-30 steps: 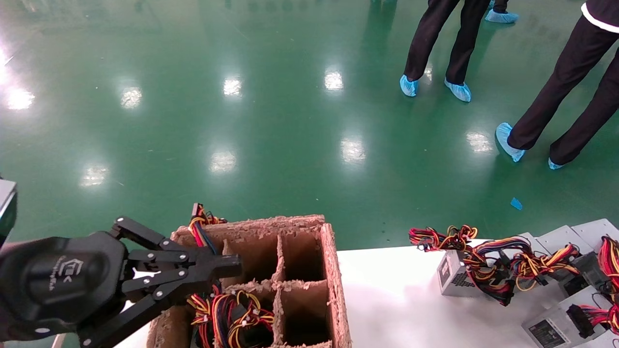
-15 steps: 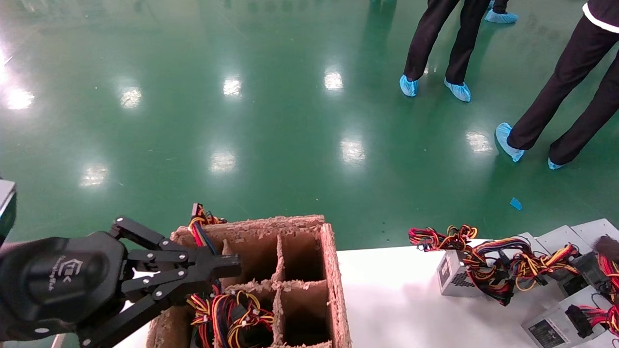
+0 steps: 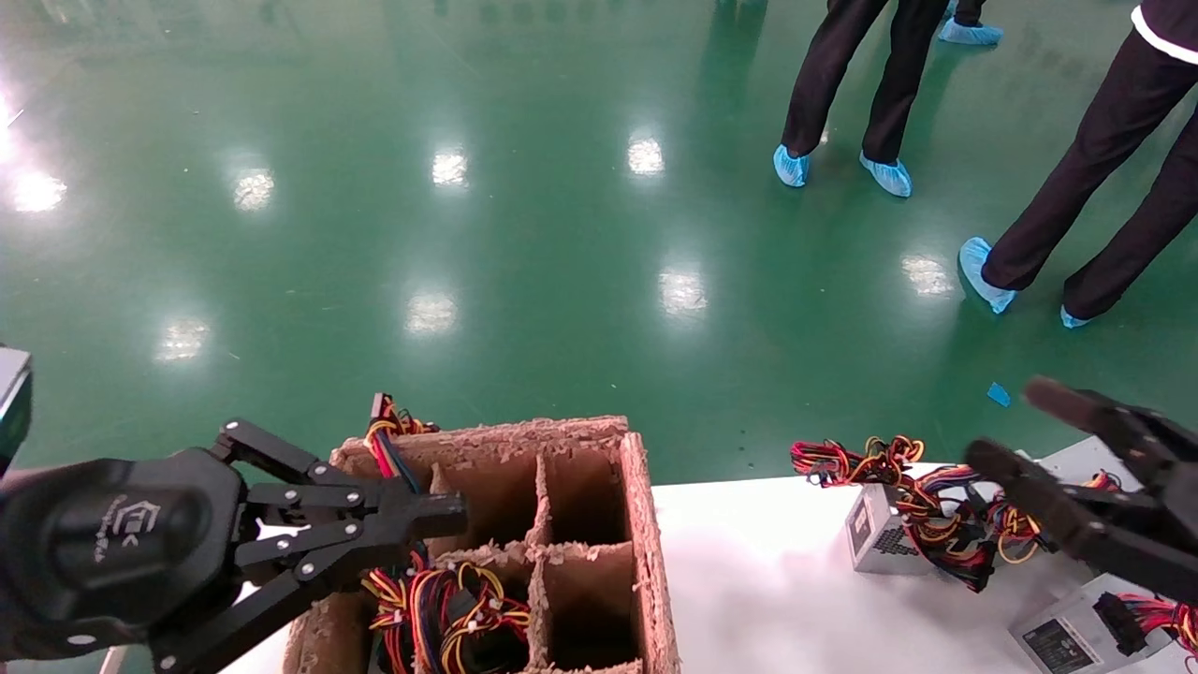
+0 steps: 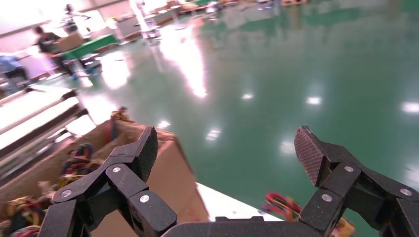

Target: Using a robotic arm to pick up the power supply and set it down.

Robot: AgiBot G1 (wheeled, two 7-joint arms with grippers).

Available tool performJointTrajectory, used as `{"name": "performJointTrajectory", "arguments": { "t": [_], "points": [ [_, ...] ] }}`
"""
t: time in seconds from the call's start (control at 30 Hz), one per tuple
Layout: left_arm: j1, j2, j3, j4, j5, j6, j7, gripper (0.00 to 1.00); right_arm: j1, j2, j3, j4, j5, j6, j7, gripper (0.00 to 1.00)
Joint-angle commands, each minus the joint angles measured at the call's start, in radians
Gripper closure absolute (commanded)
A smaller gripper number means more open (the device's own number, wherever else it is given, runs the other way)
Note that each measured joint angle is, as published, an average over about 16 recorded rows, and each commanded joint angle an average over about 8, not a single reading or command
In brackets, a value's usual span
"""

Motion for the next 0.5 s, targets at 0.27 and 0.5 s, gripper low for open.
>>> {"name": "performJointTrajectory", "arguments": {
  "t": [0.27,0.5],
  "points": [
    [0.0,0.0,0.0,0.0,0.0,0.0,0.0,0.0,0.17,0.01,-0.186,0.006,0.03,-0.054,-0.034,0.0],
    [0.0,0.0,0.0,0.0,0.0,0.0,0.0,0.0,0.303,0.017,-0.33,0.01,0.053,-0.097,-0.06,0.0]
  ]
}}
